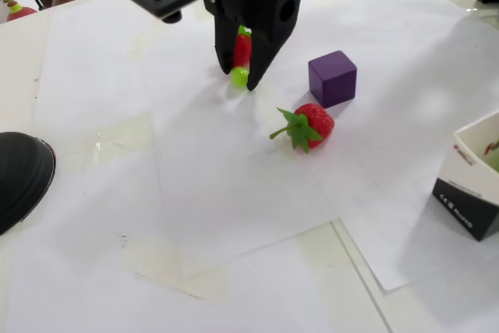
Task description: Pick up the grapes and place them in the box.
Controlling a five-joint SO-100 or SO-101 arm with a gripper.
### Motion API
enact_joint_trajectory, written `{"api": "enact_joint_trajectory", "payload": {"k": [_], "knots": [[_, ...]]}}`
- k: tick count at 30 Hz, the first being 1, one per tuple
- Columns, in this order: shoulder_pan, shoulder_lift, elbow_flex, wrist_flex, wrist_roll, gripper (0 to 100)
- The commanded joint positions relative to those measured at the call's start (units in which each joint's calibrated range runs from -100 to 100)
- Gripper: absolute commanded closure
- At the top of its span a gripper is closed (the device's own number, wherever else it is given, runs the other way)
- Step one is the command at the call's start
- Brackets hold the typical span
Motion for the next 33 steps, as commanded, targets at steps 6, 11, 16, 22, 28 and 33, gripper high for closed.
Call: {"api": "enact_joint_trajectory", "payload": {"k": [6, 11, 16, 22, 28, 33], "knots": [[-0.08, -1.44, 0.68, -1.97, -0.44, 86], [-0.22, -1.95, 0.22, -2.22, -0.49, 87], [-0.37, -2.38, 0.13, -2.38, -0.29, 92], [-0.74, -3.85, -0.69, -2.06, 0.39, 93], [-1.55, -8.66, -7.51, 6.69, 0.83, 93], [-4.19, -14.85, -21.78, 21.23, -0.20, 93]]}}
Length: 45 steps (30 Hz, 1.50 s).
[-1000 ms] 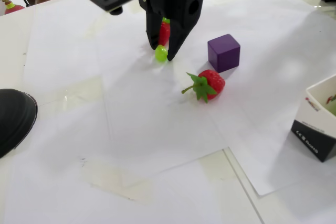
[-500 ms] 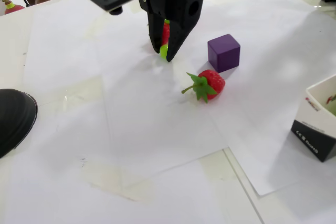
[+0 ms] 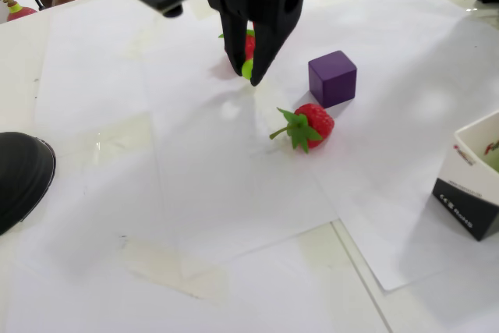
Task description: Pick up the grapes and place them in the box.
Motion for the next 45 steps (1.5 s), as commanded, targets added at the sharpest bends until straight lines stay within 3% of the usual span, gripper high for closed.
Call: {"api": "enact_joint_trajectory", "payload": {"k": [1, 11, 21, 31, 38, 45], "knots": [[-2.98, -11.43, -16.36, 13.88, -1.27, 93], [-20.99, -21.32, -18.18, 29.40, -8.74, 93], [-37.32, -21.49, 1.82, 15.43, -12.99, 93], [-38.94, -24.76, 14.09, 9.87, -13.68, 90], [-39.82, -26.05, 9.46, 13.14, -13.92, 81], [-40.63, -26.82, -0.18, 16.16, -14.85, 82]]}}
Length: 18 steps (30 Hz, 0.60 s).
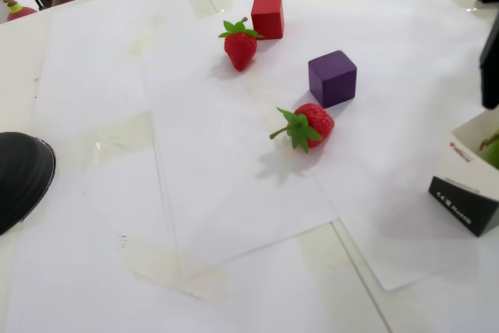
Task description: Pick up the grapes and place them in the box.
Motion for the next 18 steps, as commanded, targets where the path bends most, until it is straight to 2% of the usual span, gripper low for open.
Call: {"api": "enact_joint_trajectory", "payload": {"k": [1, 6, 11, 14, 18], "knots": [[0.11, -6.85, -8.05, 0.33, -0.78, 83], [5.19, -15.79, -2.42, 0.33, -0.78, 84], [12.32, -30.15, 20.13, -6.94, -0.83, 90], [16.36, -40.04, 34.86, -13.15, -0.10, 100], [19.67, -52.68, 52.04, -18.38, -0.49, 100]]}}
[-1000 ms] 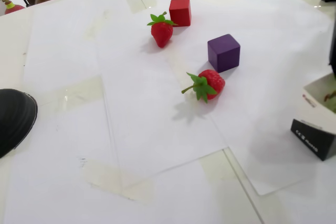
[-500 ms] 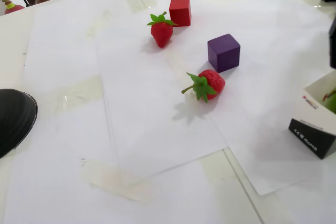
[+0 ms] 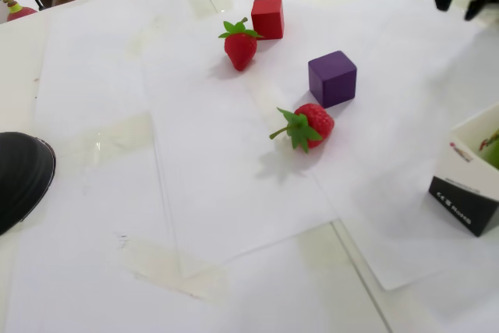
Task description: Pick up the grapes and place them in the box.
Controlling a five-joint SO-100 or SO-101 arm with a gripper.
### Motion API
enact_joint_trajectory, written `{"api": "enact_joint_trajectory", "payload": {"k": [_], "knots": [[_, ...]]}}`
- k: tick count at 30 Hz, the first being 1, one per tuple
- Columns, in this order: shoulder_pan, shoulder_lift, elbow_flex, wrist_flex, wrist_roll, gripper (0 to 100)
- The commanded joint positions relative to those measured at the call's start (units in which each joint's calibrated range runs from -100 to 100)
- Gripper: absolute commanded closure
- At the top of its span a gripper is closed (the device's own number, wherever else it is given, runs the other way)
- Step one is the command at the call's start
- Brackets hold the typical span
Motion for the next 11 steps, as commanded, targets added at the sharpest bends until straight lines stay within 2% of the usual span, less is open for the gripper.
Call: {"api": "enact_joint_trajectory", "payload": {"k": [1, 8, 11], "knots": [[4.45, -17.52, 19.11, -5.74, -0.10, 100], [11.14, -32.22, 31.39, -5.41, -0.54, 100], [12.68, -36.78, 34.93, -5.57, -2.69, 100]]}}
